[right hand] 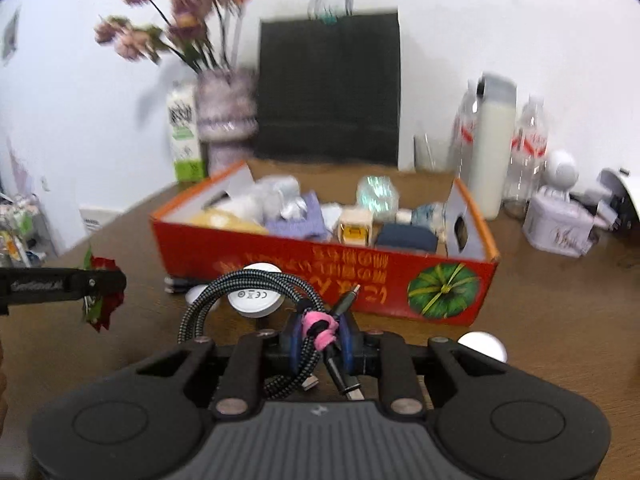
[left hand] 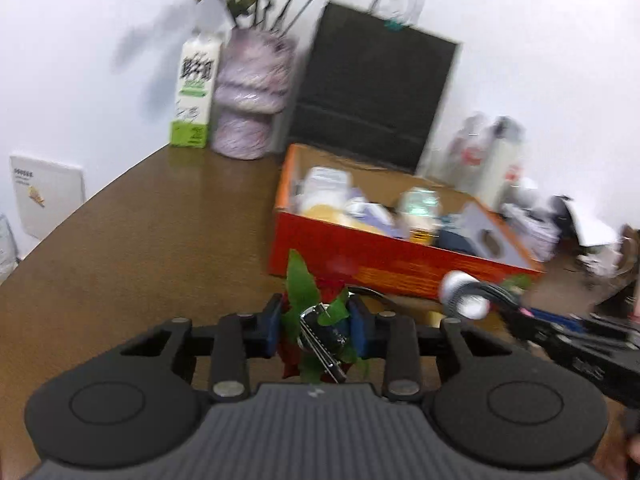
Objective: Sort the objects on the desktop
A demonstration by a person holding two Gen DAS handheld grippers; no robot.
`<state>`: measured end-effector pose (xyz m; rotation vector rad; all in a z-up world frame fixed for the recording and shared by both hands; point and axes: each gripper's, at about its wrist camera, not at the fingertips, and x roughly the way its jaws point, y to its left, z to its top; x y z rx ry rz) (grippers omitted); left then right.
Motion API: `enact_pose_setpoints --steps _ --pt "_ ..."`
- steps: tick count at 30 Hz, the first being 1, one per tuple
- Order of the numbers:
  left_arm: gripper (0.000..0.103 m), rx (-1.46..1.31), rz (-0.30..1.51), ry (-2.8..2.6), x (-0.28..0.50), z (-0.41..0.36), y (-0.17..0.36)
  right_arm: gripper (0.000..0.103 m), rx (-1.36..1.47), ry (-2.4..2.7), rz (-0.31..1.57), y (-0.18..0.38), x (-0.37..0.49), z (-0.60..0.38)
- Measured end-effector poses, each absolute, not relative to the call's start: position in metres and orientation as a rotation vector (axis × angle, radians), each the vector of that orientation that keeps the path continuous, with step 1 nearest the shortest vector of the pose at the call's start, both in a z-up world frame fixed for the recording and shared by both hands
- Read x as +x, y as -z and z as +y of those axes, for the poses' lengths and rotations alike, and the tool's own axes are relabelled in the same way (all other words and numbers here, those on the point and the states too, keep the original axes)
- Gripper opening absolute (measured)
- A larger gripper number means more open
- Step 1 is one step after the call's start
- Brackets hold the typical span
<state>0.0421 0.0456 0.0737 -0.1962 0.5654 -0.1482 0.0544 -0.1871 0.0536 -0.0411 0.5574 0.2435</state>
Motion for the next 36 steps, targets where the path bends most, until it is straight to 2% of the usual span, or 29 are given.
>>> enact_pose_setpoints --steps 3,8,10,12,15,20,22,23,25,29,33,34,35,36 --pt "0.034 -0.154 0.554 0.188 0.009 0.031 -0.082 0.018 -0.058 -0.272 0.541 -0.066 0.029 -0.192" --pt "0.035 -0.101 0.631 0.223 -0.023 0.013 -0.066 0.017 -0.063 -0.305 0.587 -0.059 -0.007 -0.200" --pt "0.035 -0.096 0.675 0.195 -0.028 0.012 -0.055 0.012 -0.112 -0.278 0.638 -0.045 -0.015 -0.196" --pt "0.035 -0.083 0.690 0.187 -0.031 0.011 -0.047 0.010 -0.046 -0.304 0.645 -0.041 -0.025 -0.205" --pt "0.036 -0.052 0.721 0.182 -0.033 0.005 -0.039 0.010 -0.112 -0.231 0.647 -0.029 -0.032 -0.206" --pt "0.043 0.014 0.706 0.170 -0.041 -0.008 -0.036 0.011 -0.017 -0.246 0.601 -0.029 -0.047 -0.228" --pt "0.052 0.033 0.698 0.161 -0.044 -0.013 -0.036 0.016 -0.021 -0.229 0.604 -0.026 -0.050 -0.232" --pt "0.068 0.040 0.695 0.158 -0.045 -0.016 -0.036 0.020 -0.014 -0.228 0.604 -0.026 -0.053 -0.236" --pt "0.087 0.052 0.677 0.162 -0.048 -0.020 -0.036 0.040 0.003 -0.241 0.592 -0.028 -0.061 -0.246" --pt "0.089 0.108 0.637 0.146 -0.050 -0.026 -0.034 0.046 -0.040 -0.244 0.578 -0.030 -0.080 -0.260" --pt "0.090 0.055 0.675 0.097 -0.037 -0.016 -0.024 0.052 -0.034 -0.247 0.606 -0.023 -0.092 -0.278" --pt "0.086 0.030 0.682 0.095 -0.034 -0.013 -0.023 0.052 -0.045 -0.247 0.618 -0.020 -0.093 -0.280" --pt "0.072 0.009 0.691 0.098 -0.033 -0.009 -0.022 0.052 -0.058 -0.245 0.628 -0.017 -0.093 -0.281" --pt "0.066 0.000 0.702 0.104 -0.030 -0.007 -0.021 0.052 -0.061 -0.244 0.639 -0.014 -0.091 -0.281"
